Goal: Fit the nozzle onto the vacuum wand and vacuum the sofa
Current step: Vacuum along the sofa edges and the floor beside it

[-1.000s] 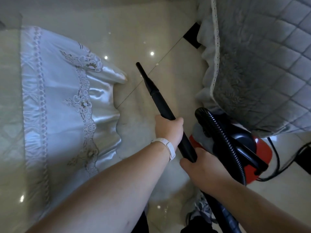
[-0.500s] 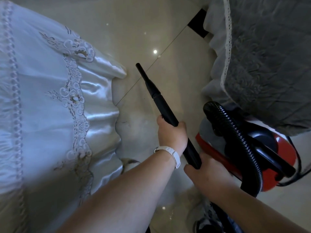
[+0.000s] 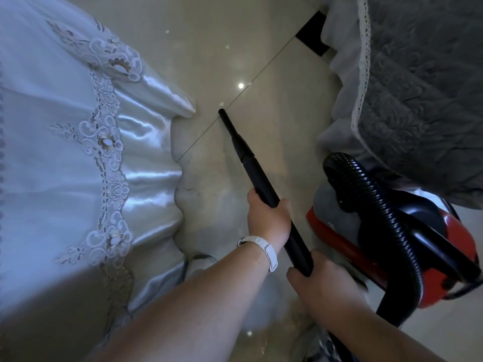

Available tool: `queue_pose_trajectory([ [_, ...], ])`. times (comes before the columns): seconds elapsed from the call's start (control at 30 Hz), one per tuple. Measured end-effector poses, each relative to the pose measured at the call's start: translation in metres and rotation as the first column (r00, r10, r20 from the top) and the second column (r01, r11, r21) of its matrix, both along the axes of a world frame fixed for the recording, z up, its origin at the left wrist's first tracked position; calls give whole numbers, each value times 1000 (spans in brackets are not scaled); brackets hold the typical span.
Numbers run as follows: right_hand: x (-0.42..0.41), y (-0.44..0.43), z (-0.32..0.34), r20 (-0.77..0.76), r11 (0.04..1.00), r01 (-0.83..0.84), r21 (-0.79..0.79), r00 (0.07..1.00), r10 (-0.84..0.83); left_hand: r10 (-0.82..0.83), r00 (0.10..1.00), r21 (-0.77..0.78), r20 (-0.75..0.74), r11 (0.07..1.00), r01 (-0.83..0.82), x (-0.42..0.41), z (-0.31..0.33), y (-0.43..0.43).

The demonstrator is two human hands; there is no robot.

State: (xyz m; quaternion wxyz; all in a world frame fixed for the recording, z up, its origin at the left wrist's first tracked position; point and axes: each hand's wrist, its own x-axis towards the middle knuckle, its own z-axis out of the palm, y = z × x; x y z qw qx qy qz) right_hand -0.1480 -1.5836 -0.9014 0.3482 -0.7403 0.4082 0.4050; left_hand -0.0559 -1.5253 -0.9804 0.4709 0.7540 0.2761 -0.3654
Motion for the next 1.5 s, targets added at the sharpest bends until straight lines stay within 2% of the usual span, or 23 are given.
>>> queue_pose_trajectory([
  [0.2, 5, -3, 3, 11, 1000, 12, 6, 1000, -12, -11, 1000, -51, -14, 999, 11, 8, 2, -5],
  [0.63, 13, 7, -9, 41, 995, 87, 39, 995, -89, -25, 1000, -51, -8, 998, 25, 24, 0, 1],
  [0.9, 17, 0, -6, 24, 993, 109, -37, 994, -108, -138, 988, -183, -75, 976, 122, 37, 4, -14],
  [1.0, 15, -7, -9, 79, 998, 62, -23, 995, -60, -155, 985, -205, -73, 969, 137, 43, 7, -24],
  [1.13, 20, -14, -10, 179, 993, 104, 53, 977, -112, -187, 979, -201, -83, 965, 168, 50, 6, -33],
  [1.5, 41, -14, 3, 148, 995, 83, 58, 985, -91, -211, 974, -144, -88, 970, 197, 68, 16, -30],
])
